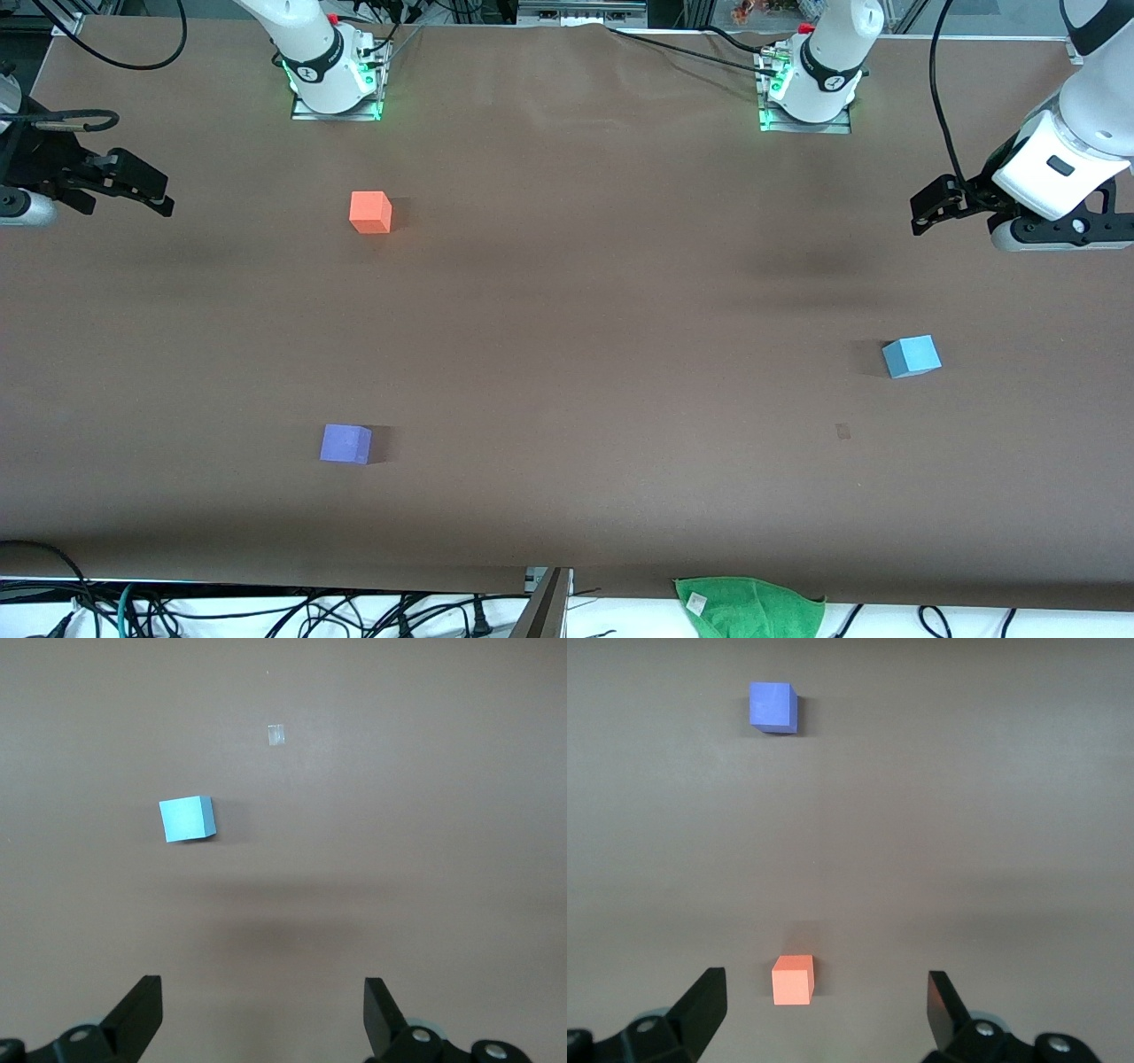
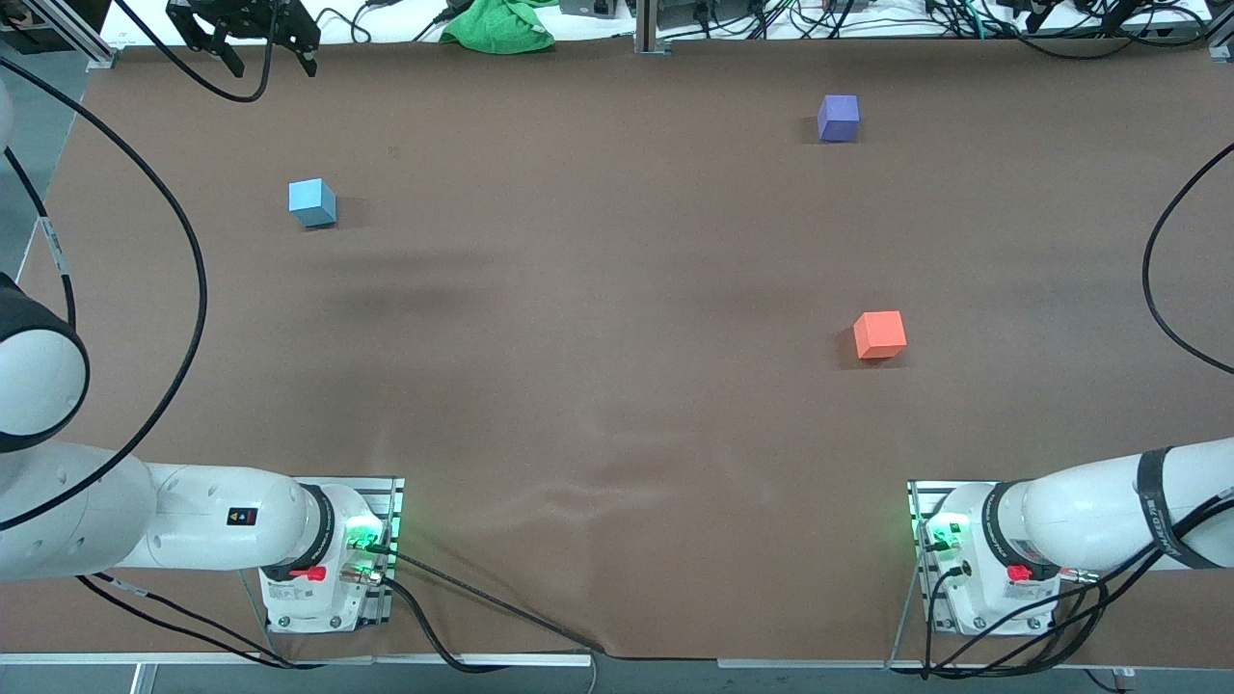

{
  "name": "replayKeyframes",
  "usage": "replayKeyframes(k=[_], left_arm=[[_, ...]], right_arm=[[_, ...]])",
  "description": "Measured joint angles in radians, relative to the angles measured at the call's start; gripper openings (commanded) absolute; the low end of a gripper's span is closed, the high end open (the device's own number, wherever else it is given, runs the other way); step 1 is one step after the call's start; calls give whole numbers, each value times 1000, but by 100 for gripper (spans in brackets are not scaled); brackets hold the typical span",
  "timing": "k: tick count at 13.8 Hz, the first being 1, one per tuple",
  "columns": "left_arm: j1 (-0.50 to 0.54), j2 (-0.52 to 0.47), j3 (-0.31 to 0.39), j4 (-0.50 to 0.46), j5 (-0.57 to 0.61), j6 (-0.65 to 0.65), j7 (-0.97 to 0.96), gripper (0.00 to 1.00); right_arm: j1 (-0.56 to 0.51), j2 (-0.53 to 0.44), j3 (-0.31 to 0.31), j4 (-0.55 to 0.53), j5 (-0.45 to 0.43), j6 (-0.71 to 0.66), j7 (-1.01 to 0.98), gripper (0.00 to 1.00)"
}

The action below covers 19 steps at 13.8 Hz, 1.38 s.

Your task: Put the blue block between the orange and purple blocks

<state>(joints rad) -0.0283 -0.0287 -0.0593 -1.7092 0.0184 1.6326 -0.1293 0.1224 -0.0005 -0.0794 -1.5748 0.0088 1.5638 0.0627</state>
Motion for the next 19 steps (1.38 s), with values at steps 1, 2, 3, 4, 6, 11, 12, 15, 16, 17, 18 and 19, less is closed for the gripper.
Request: replayKeyframes(k=[1,2,3,4,6,11,12,15,16,17,18,19], left_arm=[[0,0,0,0,0,-3,0,100],[0,0,1,0,0,-7,0,100],[0,0,1,0,0,-9,0,100],[0,0,2,0,0,-11,0,100],[0,0,2,1,0,-11,0,100],[0,2,5,6,0,-12,-1,100],[0,4,5,6,0,-14,-1,100],[0,19,4,15,0,-18,-1,100],[0,26,4,22,0,-23,-1,100],[0,32,4,27,0,-25,-1,100],[0,38,5,33,0,-26,-1,100],[0,45,6,39,0,-28,-1,100]], right_arm=[[0,0,0,0,0,0,0,100],[0,0,0,0,0,0,0,99],[0,0,0,0,0,0,0,99],[0,0,0,0,0,0,0,99],[0,1,0,0,0,0,0,99],[0,1,-7,0,0,0,0,100],[0,1,-7,0,0,0,0,100],[0,1,-8,0,0,0,0,100],[0,1,-8,0,0,0,0,100],[0,1,-8,0,0,0,0,100],[0,1,-8,0,0,0,0,100],[0,1,-8,0,0,0,0,100]])
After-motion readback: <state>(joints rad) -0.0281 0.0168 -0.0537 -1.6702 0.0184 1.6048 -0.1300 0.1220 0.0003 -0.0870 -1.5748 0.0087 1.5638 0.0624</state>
